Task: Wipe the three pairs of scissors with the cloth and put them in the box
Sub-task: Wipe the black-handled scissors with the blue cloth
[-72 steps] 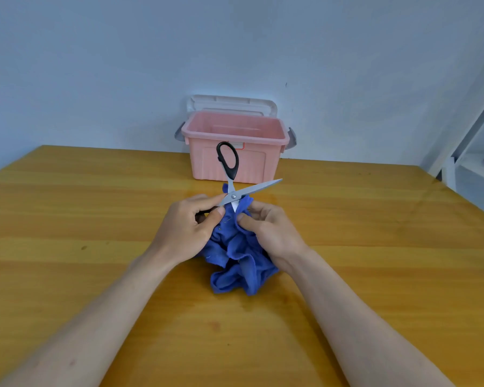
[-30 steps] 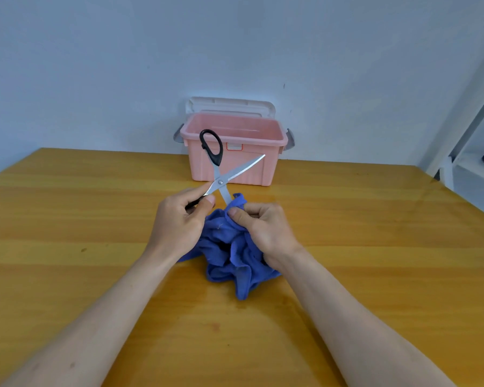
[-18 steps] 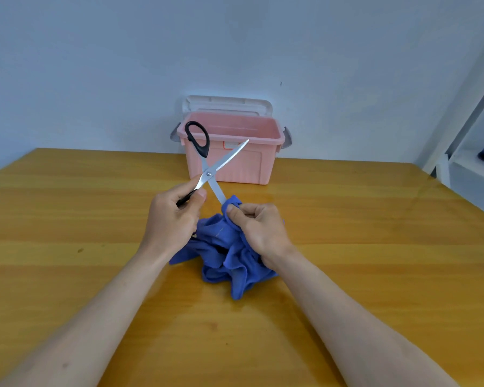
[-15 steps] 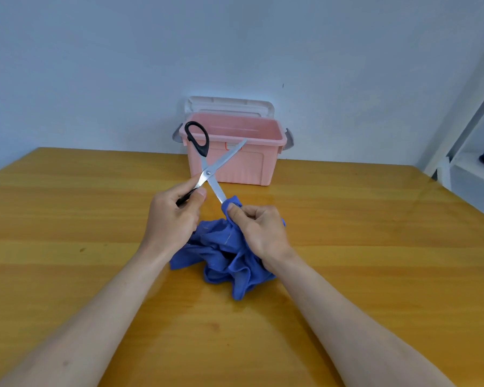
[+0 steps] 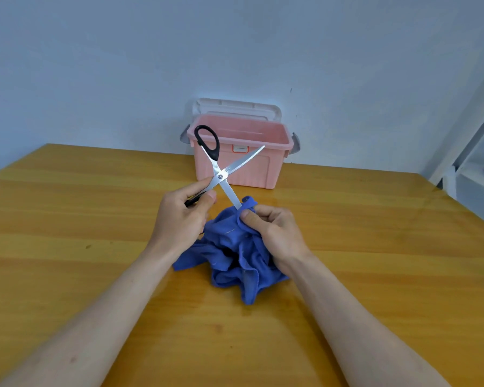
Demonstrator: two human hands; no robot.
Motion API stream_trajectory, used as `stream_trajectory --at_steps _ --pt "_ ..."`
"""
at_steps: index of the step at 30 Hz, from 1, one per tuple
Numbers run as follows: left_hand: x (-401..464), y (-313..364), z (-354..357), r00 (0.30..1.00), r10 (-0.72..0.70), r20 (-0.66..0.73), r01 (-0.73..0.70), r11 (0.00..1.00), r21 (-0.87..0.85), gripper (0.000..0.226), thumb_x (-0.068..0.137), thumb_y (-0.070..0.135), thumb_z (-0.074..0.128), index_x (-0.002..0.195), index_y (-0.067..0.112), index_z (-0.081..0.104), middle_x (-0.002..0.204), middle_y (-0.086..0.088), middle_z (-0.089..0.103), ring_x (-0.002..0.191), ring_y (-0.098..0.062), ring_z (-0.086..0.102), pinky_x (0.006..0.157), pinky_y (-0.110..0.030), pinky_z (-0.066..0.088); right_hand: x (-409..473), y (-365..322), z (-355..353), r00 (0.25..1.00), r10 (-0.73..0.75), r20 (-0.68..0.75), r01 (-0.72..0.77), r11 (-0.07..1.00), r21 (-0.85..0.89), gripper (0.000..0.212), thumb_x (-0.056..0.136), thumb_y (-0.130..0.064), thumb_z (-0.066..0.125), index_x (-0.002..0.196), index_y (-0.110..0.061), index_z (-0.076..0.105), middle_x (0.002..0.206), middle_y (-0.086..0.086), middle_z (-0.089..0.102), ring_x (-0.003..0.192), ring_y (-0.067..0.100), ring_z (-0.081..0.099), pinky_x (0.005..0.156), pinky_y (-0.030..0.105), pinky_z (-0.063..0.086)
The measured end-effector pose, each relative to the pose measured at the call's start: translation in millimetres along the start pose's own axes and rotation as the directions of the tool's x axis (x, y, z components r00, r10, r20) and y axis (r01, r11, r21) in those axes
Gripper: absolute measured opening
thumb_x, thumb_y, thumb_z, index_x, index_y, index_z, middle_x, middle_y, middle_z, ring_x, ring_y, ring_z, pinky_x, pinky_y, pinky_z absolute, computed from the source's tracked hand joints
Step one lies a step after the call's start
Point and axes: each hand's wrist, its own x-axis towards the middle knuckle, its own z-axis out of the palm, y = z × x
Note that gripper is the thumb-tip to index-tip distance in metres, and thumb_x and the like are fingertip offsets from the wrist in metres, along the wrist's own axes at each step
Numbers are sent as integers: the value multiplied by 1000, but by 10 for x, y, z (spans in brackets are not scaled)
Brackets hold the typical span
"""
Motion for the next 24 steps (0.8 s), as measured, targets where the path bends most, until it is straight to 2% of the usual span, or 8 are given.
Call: stream_trajectory --at_steps 5,9,12,16,17,20,22,24 --pt "1 -5 -1 1000 11 -17 -11 1000 9 32 95 12 59 125 17 66 54 -9 40 48 -18 34 47 -27 36 -2 -35 -75 998 22 -51 -22 1000 1 29 95 -17 63 69 -7 66 67 6 67 61 15 63 57 25 51" --pt "16 -43 12 997 42 -62 -41 999 18 32 94 12 59 125 16 66 48 15 45 49 -10 38 51 -27 38 23 -29 -67 996 38 -85 -38 999 -3 32 92 -24 68 70 -3 61 74 15 60 67 25 58 63 35 48" --pt "9 -43 17 995 53 -89 -50 998 29 32 94 12 60 126 14 65 50 21 54 49 -1 45 55 -22 40 26 -32 -72 995 1 -97 -9 997 -82 45 93 -30 67 69 6 56 70 14 55 65 24 53 63 36 44" --pt "1 2 34 994 45 -96 -44 999 17 30 95 12 59 124 14 67 56 -2 47 49 -3 43 53 -22 38 23 -32 -58 983 -58 -174 31 988 -154 45 101 -33 54 70 -1 52 68 11 47 65 23 46 65 41 40" --pt "6 20 28 993 51 -104 -52 999 -1 29 95 11 58 120 19 70 54 1 43 50 -9 40 51 -26 36 27 -36 -64 976 -60 -211 34 992 -125 42 102 -31 50 73 -2 55 70 12 52 65 23 51 65 41 44" --pt "28 54 -9 988 50 -147 -63 994 -84 38 96 10 56 95 44 74 68 -9 44 54 -22 33 45 -28 31 34 -37 -127 956 -4 -292 8 1000 11 39 104 -30 46 97 4 64 82 13 69 75 20 67 72 35 56" --pt "23 69 -25 988 42 -149 -57 993 -99 36 96 9 56 98 41 73 71 -10 43 55 -23 32 44 -27 31 36 -44 -168 958 23 -286 0 997 79 31 104 -26 48 103 2 64 88 13 72 82 24 70 80 41 57" --pt "13 73 -22 993 23 -118 -33 996 -83 28 96 8 56 111 25 73 68 -11 40 54 -22 31 43 -27 30 37 -60 -179 966 23 -259 16 989 148 16 102 -18 53 108 -8 64 93 11 74 87 27 72 83 44 57"
